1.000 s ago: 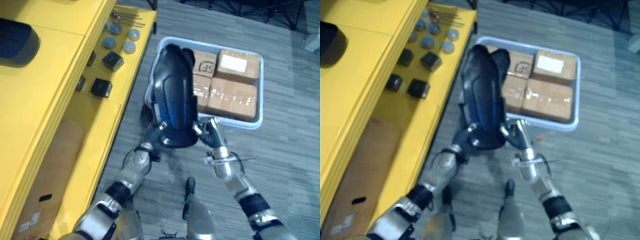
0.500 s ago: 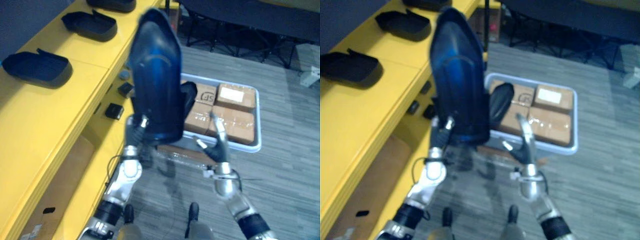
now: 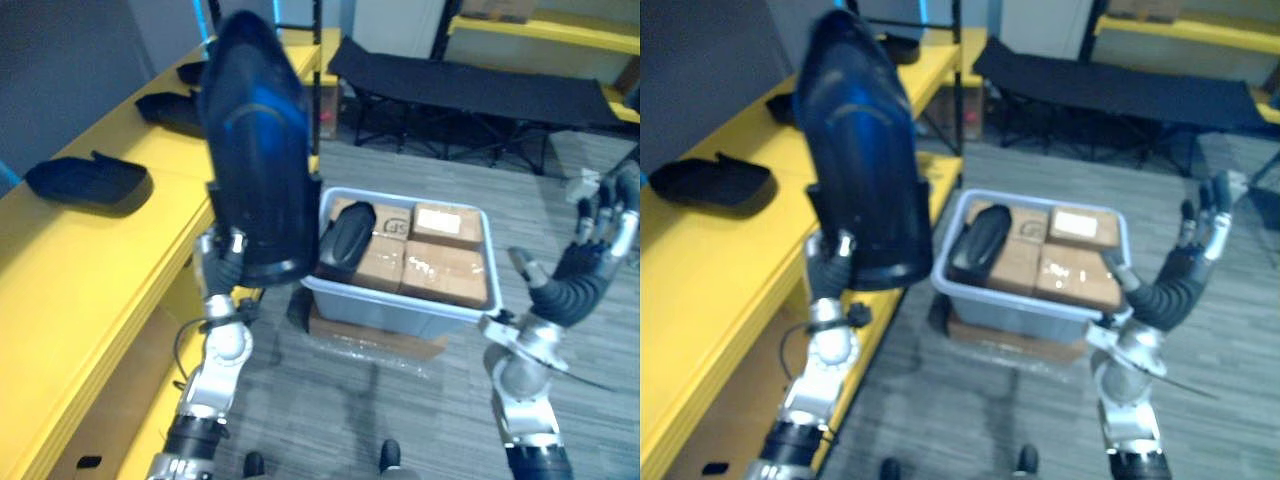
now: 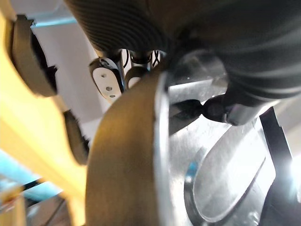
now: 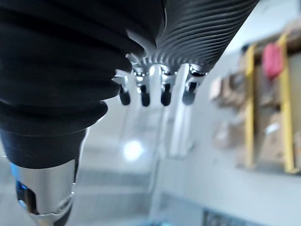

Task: Walk over and take plastic housings, then place them on the shelf

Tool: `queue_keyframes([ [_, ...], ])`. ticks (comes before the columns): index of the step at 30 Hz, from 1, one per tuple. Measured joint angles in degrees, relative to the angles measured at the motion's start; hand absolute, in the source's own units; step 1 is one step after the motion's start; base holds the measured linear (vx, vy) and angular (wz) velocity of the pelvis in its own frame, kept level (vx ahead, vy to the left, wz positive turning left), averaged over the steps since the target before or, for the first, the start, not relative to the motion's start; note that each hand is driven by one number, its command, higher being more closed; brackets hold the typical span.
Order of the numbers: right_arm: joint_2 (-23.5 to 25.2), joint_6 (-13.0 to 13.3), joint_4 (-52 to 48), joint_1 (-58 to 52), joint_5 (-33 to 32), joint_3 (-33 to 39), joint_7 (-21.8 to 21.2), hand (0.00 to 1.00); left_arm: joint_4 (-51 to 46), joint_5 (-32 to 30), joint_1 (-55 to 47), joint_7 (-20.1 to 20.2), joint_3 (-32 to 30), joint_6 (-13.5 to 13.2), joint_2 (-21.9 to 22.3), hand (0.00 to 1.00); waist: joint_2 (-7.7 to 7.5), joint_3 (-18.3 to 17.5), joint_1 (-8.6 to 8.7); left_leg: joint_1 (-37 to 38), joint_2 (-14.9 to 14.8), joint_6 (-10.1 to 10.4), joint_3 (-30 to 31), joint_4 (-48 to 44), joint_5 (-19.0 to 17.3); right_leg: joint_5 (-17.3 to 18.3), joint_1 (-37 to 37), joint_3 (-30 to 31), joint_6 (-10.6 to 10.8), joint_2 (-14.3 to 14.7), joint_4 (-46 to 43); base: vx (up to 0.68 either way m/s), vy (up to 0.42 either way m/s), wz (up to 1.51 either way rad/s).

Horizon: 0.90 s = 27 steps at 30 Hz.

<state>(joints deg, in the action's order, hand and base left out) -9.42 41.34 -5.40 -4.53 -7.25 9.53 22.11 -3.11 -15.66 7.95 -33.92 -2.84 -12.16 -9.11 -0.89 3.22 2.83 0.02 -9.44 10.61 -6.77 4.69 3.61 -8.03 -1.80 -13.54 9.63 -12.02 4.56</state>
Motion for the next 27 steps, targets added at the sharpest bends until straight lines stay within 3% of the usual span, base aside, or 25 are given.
queue_keyframes([
  [1, 1.4, -1.9, 0.3, -0.9, -3.5, -0.3, -6.1, 0.00, -3.2, 0.7, -1.5, 0.1, -3.4, 0.1, 0.3, 1.00, 0.66, -0.4, 0.01, 0.0, 0.0, 0.0, 0.3, 0.0, 0.0, 0.0, 0.3, -0.5, 0.0, -0.1, 0.0, -0.01, -0.006, 0.09],
  [4, 1.9, -6.7, 4.1, -1.4, -5.5, -4.4, -13.3, 0.00, -8.1, 2.2, -6.3, 0.5, -9.5, 0.2, 0.4, 1.00, 1.79, -1.1, -0.84, 0.1, 0.0, 0.0, 3.4, 0.0, 0.1, 0.6, 2.8, -4.0, 0.0, -0.1, 0.0, 0.00, -0.014, 0.45],
  [5, 1.9, -7.6, 4.7, -1.4, -5.5, -5.8, -13.9, 0.00, -9.0, 2.3, -7.6, 0.5, -11.0, 0.2, 0.5, 1.00, 1.95, -1.2, -1.34, 0.0, 0.0, 0.1, 4.3, 0.0, 0.1, 0.8, 3.4, -5.0, 0.1, -0.1, 0.0, 0.00, -0.021, 0.65],
  [8, 2.0, -11.7, 7.4, -0.3, -5.4, -12.3, -15.2, 0.00, -13.0, 6.1, -16.1, 0.8, -20.0, 0.1, 1.0, 1.00, 2.11, -1.5, -5.80, -0.5, 0.2, 0.3, 8.0, 0.0, 0.3, 2.1, 5.9, -8.9, 0.2, -0.1, 0.0, 0.01, -0.024, 0.67],
  [12, 3.5, -15.0, 10.4, 1.6, -5.5, -17.0, -16.0, 0.00, -14.9, 11.2, -28.2, 0.4, -31.1, 0.0, 6.7, 1.00, 0.95, -3.7, -11.91, -2.6, 1.1, 0.1, 14.2, 0.0, 0.6, 3.6, 8.7, -15.5, 0.7, -0.2, 0.0, 0.06, -0.023, 0.75],
  [14, 4.0, -15.7, 10.8, 1.7, -5.5, -17.8, -16.1, 0.00, -15.1, 12.0, -31.8, 0.4, -33.1, -0.1, 9.4, 1.00, 0.42, -4.0, -13.18, -4.2, 1.7, -0.8, 14.6, -0.1, 1.4, 4.5, 11.2, -20.2, 1.1, -0.5, 0.0, 0.10, -0.018, 1.26],
  [16, 4.0, -16.7, 10.8, 1.7, -5.5, -17.6, -15.6, 0.00, -15.2, 13.4, -32.6, 1.6, -32.4, -0.2, 10.1, 1.00, 0.03, -4.0, -12.82, -7.9, 1.3, -2.7, 9.2, -2.9, 3.1, 5.4, 14.5, -27.8, 1.4, -0.8, -0.5, 0.09, 0.025, 2.00],
  [17, 3.3, -17.7, 10.8, 1.7, -5.3, -17.2, -15.1, 0.00, -15.7, 13.4, -32.7, 3.2, -32.2, -0.4, 10.2, 1.00, 0.40, -3.5, -13.29, -9.4, 1.1, -2.5, 6.2, -4.4, 4.3, 5.5, 16.1, -31.2, 1.4, -1.2, -1.3, 0.04, 0.109, 1.83],
  [19, 3.2, -18.8, 10.6, 2.2, -4.7, -17.5, -14.4, 0.00, -17.6, 14.0, -33.0, 5.6, -33.6, -0.5, 10.2, 1.00, 0.28, -2.8, -14.43, -10.3, 2.5, -3.2, 7.0, -3.8, 5.2, 6.3, 17.1, -33.6, 0.7, -2.0, -2.4, 0.04, 0.122, 1.10],
  [20, 4.1, -19.3, 10.6, 2.7, -3.7, -17.7, -14.5, 0.00, -19.4, 15.4, -32.7, 6.8, -34.9, -0.8, 10.1, 1.00, -0.22, -2.1, -14.80, -10.4, 3.7, -3.5, 7.9, -2.6, 5.7, 9.1, 17.1, -33.4, -0.9, -2.7, -3.5, 0.03, 0.068, 0.77],
  [22, 4.2, -19.4, 10.5, 3.4, -1.3, -17.5, -14.4, 0.00, -20.6, 17.2, -31.7, 9.5, -35.3, -2.9, 10.2, 1.00, -0.01, -0.6, -14.61, -11.1, 4.1, -4.5, 7.8, -0.9, 6.9, 13.9, 15.8, -31.0, -1.2, -2.8, -7.3, 0.01, 0.018, 0.88],
  [26, 4.2, -19.4, 9.8, 3.0, -0.9, -17.3, -13.2, 0.00, -20.8, 18.1, -31.2, 12.4, -34.5, -4.2, 10.0, 1.00, -0.07, 0.7, -14.20, -12.2, 4.2, -4.5, 9.8, -0.3, 9.4, 18.3, 13.7, -24.3, -3.1, -2.2, -12.3, 0.02, -0.021, 0.53],
  [27, 4.2, -19.5, 8.5, 2.1, -0.9, -16.1, -12.3, 0.00, -20.8, 18.6, -30.0, 14.1, -33.3, -4.2, 9.6, 1.00, 0.13, 1.7, -12.49, -13.2, 4.9, -4.2, 12.8, -0.2, 10.3, 18.8, 13.8, -19.5, -3.9, -1.2, -13.2, 0.03, 0.123, 1.06],
])
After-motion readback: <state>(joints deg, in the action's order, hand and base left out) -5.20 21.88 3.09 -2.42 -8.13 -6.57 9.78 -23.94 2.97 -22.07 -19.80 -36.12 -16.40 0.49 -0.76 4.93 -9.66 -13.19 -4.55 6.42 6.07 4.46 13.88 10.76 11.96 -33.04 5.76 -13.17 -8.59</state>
